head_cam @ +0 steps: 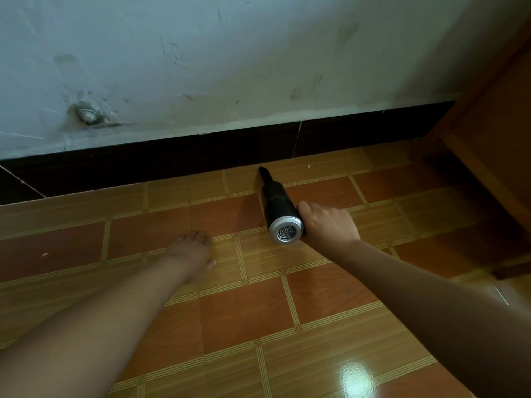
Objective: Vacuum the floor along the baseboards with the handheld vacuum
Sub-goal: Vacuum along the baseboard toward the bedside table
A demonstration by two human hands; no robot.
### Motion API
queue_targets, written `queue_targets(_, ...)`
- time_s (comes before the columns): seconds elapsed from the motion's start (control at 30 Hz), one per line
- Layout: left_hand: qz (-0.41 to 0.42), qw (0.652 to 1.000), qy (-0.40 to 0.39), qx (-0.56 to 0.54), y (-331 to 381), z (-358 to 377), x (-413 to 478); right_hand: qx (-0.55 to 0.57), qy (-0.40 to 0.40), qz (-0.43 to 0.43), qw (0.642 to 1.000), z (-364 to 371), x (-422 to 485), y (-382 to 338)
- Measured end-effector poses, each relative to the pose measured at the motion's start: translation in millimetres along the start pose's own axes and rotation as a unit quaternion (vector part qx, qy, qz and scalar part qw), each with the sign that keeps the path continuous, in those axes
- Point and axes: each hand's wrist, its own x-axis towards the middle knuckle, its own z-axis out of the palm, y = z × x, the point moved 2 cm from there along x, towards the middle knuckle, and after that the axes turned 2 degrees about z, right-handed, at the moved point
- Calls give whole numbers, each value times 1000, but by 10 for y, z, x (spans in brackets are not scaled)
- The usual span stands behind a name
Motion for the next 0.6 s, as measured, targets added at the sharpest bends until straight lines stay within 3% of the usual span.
queue_targets(0.27,37,999,-5,-11,362,-220,193,19,-8,19,1000,-18,-58,220)
queue_targets(0.6,18,999,-19,-25,639,-235,317,36,-38,17,998,-15,-24,248)
